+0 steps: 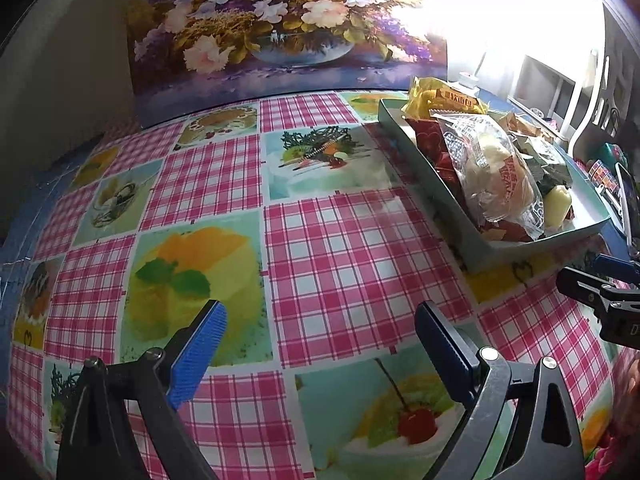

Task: Organize snacks

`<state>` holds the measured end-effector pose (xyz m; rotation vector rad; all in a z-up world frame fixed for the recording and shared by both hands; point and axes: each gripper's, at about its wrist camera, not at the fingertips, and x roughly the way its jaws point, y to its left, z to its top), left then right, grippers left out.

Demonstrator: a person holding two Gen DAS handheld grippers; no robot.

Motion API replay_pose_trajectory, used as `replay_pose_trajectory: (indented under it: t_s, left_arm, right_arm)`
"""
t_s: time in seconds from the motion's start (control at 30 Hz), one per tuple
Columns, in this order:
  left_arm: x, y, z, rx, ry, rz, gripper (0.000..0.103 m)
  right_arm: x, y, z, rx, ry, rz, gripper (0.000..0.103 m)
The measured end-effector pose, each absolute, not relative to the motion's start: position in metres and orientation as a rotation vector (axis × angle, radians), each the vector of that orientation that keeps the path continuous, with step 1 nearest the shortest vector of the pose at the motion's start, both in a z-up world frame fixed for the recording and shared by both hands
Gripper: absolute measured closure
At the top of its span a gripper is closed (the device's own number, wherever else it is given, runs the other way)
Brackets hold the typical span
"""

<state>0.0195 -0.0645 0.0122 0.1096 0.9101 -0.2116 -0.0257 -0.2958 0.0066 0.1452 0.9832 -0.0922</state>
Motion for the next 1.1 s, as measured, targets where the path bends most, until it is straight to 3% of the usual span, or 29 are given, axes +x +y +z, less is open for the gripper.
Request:
replay_pose_trajectory:
  t_s: [1.1]
  left_arm:
    - [0.0184,-0.0648,0.0159,0.108,0.881,-0.225,0.008]
  right_arm:
    - [-0.0244,-0.2872,0.0105,0.104,0.945,-0.105,0.008]
